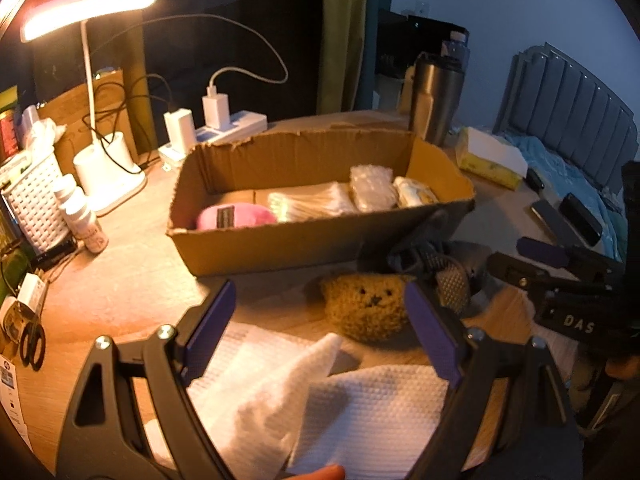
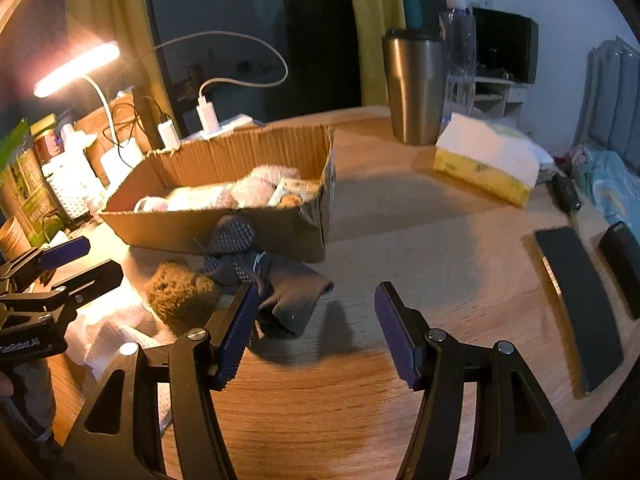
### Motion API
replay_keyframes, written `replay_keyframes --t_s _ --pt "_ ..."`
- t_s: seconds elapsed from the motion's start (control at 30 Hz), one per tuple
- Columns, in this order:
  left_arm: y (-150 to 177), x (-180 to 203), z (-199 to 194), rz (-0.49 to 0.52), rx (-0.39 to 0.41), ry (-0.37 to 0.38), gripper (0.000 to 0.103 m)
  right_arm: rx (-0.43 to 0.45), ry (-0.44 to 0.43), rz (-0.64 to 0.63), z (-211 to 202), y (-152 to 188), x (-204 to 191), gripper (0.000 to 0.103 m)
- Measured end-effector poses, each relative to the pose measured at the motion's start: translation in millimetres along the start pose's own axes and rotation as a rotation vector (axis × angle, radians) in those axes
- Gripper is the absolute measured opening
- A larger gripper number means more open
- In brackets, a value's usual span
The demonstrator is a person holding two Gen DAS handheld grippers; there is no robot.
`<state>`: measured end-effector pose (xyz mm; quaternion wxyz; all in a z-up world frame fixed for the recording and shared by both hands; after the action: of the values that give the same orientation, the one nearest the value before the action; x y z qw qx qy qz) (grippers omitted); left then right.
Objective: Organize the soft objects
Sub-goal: 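Grasp the gray dotted glove with the right tool while the left tool grasps the brown teddy bear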
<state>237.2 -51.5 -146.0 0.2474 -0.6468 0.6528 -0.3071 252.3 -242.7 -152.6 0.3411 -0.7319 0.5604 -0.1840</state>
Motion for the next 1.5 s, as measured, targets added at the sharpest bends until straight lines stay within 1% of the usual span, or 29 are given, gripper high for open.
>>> replay_keyframes --t_s 0.1,0.17,0.3,0.57,0.63,0.7,0.8,0.87,1.0,1.2,1.37,1.4,1.47,1.5 --pt "3.8 1.1 4.8 0.001 -0.013 0.02 0.087 -0.015 -0.015 -0.004 9.2 1.5 -5.5 0.064" --pt "4.3 1.2 7.0 0.011 -0.015 0.013 0.087 -0.023 -0.028 -0.006 14.3 1.3 -10.0 0.064" --pt "6.0 0.8 13.8 0.007 -0.033 0.032 0.087 -0.04 -0.043 -0.016 26.2 -0.5 -18.3 0.064" --pt "7.6 6.6 24.8 0.014 -0.065 0.057 0.087 -0.083 -0.044 -0.026 45.1 3.1 -20.1 0.063" --pt "7.6 11.4 28.1 0.024 -0.073 0.064 0.087 -0.086 -0.041 -0.043 45.1 3.7 -21.0 0.057" --pt "7.4 16.5 30.9 0.035 -0.078 0.07 0.087 -0.091 -0.033 -0.054 45.5 5.3 -19.3 0.042" --pt "9.1 23.4 37.4 0.045 -0.095 0.075 0.087 -0.085 -0.032 -0.047 43.1 5.4 -12.8 0.033" --pt "11.8 27.7 43.1 0.052 -0.112 0.074 0.087 -0.079 -0.032 -0.039 40.3 5.7 -7.0 0.031" --pt "15.8 35.0 53.1 0.064 -0.145 0.073 0.087 -0.066 -0.026 -0.021 34.4 6.1 6.4 0.021" --pt "19.9 40.8 64.6 0.061 -0.185 0.075 0.087 -0.049 -0.022 0.0 27.0 6.5 20.7 0.019" --pt "21.0 46.6 68.0 0.078 -0.192 0.078 0.086 -0.033 -0.024 0.019 21.7 6.1 28.5 0.018" --pt "21.2 47.3 68.0 0.081 -0.193 0.079 0.084 -0.03 -0.023 0.021 20.8 5.7 29.5 0.017" --pt "19.9 48.7 67.9 0.093 -0.188 0.074 0.072 -0.025 -0.02 0.019 19.3 5.5 30.8 0.016" --pt "19.7 48.9 67.8 0.094 -0.187 0.074 0.071 -0.022 -0.019 0.018 18.6 5.4 30.9 0.015"
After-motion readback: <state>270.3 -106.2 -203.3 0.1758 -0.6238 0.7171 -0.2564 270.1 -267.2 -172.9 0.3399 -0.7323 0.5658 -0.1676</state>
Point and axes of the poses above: each gripper's, at about its wrist camera, not at the fingertips, and z roughly the way its jaws point, x to its right, y to its underside, the point moved 8 cm from there along z, roughly the way its jaws point
